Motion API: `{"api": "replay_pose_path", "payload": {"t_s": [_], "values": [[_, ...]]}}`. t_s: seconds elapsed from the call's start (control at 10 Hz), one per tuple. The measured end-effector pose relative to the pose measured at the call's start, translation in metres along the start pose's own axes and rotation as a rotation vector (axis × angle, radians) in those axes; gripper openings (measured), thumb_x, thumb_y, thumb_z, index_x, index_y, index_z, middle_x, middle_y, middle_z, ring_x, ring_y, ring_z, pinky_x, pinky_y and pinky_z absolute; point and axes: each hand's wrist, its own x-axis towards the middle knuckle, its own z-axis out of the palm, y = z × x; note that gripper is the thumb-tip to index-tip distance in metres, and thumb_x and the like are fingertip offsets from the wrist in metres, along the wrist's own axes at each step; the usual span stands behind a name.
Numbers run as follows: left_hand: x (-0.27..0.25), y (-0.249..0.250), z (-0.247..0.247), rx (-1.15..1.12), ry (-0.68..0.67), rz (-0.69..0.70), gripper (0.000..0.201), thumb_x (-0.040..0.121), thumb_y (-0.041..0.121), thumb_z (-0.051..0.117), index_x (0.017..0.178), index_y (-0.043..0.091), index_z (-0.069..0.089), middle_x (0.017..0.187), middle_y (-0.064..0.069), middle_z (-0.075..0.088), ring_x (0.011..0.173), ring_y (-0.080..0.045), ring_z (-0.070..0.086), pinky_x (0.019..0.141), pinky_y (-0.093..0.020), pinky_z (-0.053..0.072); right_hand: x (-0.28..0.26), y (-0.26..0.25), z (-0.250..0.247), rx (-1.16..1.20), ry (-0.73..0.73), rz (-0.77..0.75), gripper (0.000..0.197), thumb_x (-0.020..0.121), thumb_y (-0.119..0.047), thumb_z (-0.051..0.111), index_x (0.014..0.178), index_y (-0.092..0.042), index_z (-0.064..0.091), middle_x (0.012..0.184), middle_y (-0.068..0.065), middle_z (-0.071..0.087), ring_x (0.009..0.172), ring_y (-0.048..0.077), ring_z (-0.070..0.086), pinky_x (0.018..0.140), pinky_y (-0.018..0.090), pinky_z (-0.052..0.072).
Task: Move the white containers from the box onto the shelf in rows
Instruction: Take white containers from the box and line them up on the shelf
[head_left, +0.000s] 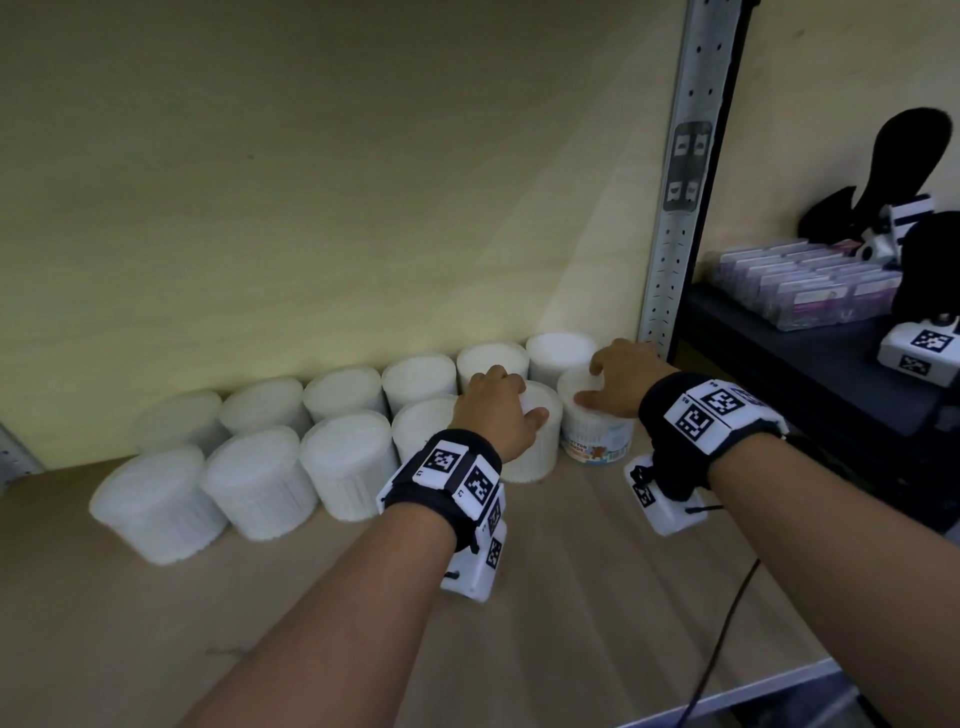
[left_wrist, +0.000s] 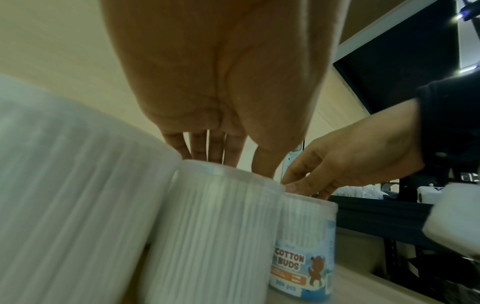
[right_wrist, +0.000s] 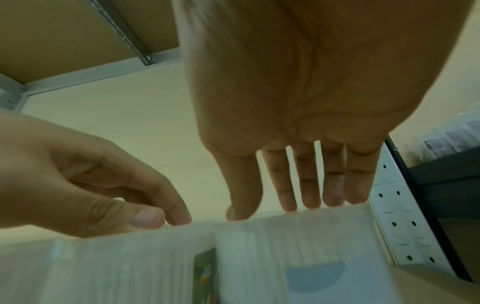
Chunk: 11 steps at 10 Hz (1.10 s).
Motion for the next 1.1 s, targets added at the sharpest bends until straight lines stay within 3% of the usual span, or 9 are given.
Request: {"api": "replay_pose_path", "payload": {"t_s": [0.3, 0.4, 0.5, 0.6, 1.1], "values": [[0.001, 0.000, 0.000, -0.004, -0.005, -0.008, 0.049, 0.093, 0.039, 0.053, 0.134, 0.011, 0.048, 0.134, -0.008, 0.045, 0.126, -0.026, 0.040, 0.103, -0.037, 0.038, -0.005, 0.005, -0.009, 0.078, -0.062, -0.100, 0.043, 0.090, -0.016, 0.058, 0.133, -0.021, 0.054, 0.145, 0.004, 0.041, 0.132, 0.023, 0.042, 0.105, 0.027, 0.037], [0.001, 0.000, 0.000, -0.001, -0.003, -0.006, 0.049, 0.093, 0.039, 0.053, 0.134, 0.011, 0.048, 0.134, -0.008, 0.046, 0.126, -0.026, 0.040, 0.102, -0.037, 0.038, -0.005, 0.004, -0.009, 0.079, 0.004, -0.053, 0.044, 0.093, -0.030, 0.055, 0.135, -0.015, 0.051, 0.145, 0.008, 0.042, 0.133, 0.025, 0.041, 0.109, 0.031, 0.034], [0.000, 0.000, 0.000, -0.001, -0.002, -0.006, 0.049, 0.093, 0.038, 0.053, 0.134, 0.011, 0.048, 0.134, -0.008, 0.046, 0.125, -0.026, 0.040, 0.102, -0.037, 0.038, -0.003, 0.002, -0.003, 0.034, 0.057, 0.003, 0.058, 0.093, -0.048, 0.049, 0.135, -0.008, 0.048, 0.139, 0.014, 0.044, 0.129, 0.030, 0.042, 0.109, 0.036, 0.034], [0.000, 0.000, 0.000, -0.001, -0.001, -0.007, 0.049, 0.093, 0.038, 0.053, 0.134, 0.011, 0.048, 0.134, -0.008, 0.045, 0.125, -0.026, 0.040, 0.103, -0.037, 0.039, 0.001, 0.001, 0.005, 0.005, 0.028, 0.023, 0.066, 0.089, -0.056, 0.050, 0.135, -0.008, 0.047, 0.136, 0.015, 0.045, 0.128, 0.032, 0.041, 0.106, 0.039, 0.036], [-0.001, 0.001, -0.001, -0.013, 0.001, -0.011, 0.051, 0.092, 0.038, 0.054, 0.134, 0.010, 0.048, 0.134, -0.008, 0.046, 0.126, -0.026, 0.040, 0.104, -0.037, 0.039, 0.000, 0.010, -0.005, 0.006, -0.059, -0.116, 0.058, 0.090, -0.040, 0.060, 0.142, -0.018, 0.045, 0.148, 0.005, 0.040, 0.136, 0.023, 0.039, 0.112, 0.032, 0.032]]}}
